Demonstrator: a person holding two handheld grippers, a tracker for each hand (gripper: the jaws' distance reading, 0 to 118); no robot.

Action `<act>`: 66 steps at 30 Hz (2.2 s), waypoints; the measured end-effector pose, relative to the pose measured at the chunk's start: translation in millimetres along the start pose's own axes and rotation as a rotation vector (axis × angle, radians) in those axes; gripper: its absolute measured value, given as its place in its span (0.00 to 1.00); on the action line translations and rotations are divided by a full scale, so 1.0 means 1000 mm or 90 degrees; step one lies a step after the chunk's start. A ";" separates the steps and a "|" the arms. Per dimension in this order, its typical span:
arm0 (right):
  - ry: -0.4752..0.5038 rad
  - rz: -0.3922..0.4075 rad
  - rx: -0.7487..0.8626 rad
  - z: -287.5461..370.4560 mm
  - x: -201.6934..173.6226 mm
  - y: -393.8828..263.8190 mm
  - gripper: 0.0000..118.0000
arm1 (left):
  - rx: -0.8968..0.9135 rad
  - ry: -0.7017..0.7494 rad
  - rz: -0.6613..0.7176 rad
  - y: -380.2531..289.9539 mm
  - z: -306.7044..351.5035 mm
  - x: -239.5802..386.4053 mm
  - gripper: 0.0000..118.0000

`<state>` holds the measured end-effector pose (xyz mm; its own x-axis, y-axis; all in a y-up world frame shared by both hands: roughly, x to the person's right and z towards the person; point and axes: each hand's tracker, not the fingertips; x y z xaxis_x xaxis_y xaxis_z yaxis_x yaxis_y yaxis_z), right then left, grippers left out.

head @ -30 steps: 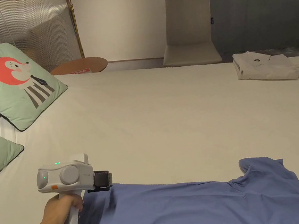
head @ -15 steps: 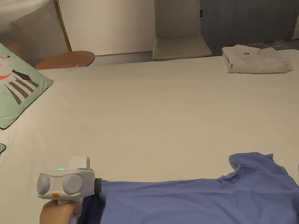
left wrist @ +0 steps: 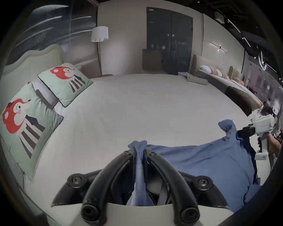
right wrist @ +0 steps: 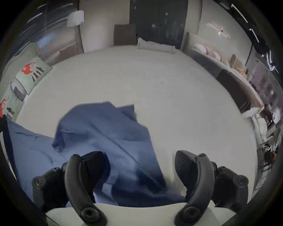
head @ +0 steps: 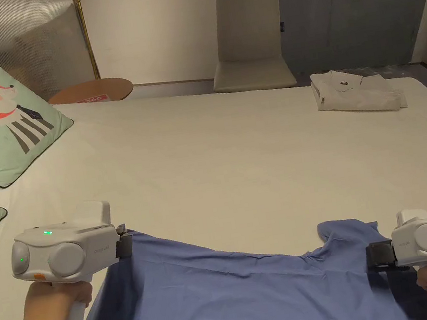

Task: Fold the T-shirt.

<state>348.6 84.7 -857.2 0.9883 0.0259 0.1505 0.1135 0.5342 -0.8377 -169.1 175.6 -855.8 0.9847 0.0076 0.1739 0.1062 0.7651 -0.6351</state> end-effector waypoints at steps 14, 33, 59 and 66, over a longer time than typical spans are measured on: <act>-0.015 0.098 0.201 0.095 -0.014 -0.012 0.04 | 0.029 0.022 0.044 -0.005 0.036 -0.008 0.03; -0.061 0.060 0.686 0.370 -0.011 0.125 0.04 | 0.346 0.073 0.048 0.196 0.206 -0.004 0.03; 0.029 0.055 0.651 0.258 -0.017 0.133 0.04 | 0.296 0.112 0.048 0.175 0.061 -0.019 0.03; 0.059 0.045 0.534 0.187 -0.009 0.065 0.04 | 0.204 0.085 0.062 0.067 0.020 -0.020 0.03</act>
<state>327.6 276.9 -814.5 0.9987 0.0327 0.0387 -0.0256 0.9850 -0.1706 -184.9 239.6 -886.6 0.9997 0.0219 0.0112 -0.0162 0.9283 -0.3715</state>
